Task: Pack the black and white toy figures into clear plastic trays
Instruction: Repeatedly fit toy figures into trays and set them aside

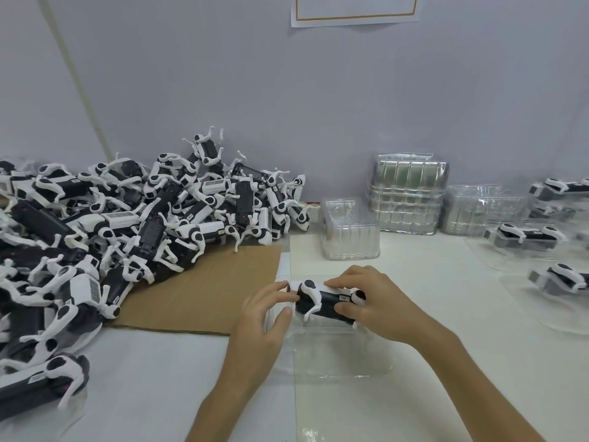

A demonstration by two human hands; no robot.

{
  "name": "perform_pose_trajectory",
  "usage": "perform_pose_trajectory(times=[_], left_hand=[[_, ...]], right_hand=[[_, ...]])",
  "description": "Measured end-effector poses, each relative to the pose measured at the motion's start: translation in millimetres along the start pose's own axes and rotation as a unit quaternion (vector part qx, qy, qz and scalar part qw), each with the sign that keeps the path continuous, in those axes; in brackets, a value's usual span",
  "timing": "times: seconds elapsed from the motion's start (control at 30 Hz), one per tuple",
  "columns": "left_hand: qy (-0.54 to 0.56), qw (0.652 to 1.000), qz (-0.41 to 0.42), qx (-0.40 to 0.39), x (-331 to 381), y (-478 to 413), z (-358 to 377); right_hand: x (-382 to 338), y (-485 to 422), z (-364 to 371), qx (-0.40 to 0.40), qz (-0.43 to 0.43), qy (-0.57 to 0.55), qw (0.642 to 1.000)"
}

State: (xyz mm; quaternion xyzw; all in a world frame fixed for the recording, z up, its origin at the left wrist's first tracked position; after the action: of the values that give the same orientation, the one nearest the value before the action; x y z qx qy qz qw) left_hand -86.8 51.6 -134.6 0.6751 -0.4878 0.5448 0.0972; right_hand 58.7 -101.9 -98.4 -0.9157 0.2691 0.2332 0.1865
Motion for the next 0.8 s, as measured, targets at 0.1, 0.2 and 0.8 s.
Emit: perform_pose_trajectory(times=[0.1, 0.2, 0.8], left_hand=[[-0.017, 1.0, 0.007, 0.004, -1, 0, 0], [-0.026, 0.999, 0.029, 0.012, 0, 2, 1], [-0.077, 0.996, 0.019, 0.027, 2, 3, 0]], right_hand=[[1, 0, 0, 0.001, -0.001, -0.001, 1.0], [2, 0, 0, -0.001, 0.0, -0.006, 1.0], [14, 1, -15, 0.109, 0.085, -0.078, 0.987]])
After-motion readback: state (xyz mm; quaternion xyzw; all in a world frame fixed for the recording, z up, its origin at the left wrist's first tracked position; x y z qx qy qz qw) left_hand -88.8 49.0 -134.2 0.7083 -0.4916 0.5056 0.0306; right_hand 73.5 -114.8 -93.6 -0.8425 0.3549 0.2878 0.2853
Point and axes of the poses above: each hand's wrist, its own y-axis away from the middle knuckle, its own z-axis out of the palm, x = y × z, the point moved 2 cm from there along -y, towards the middle knuckle
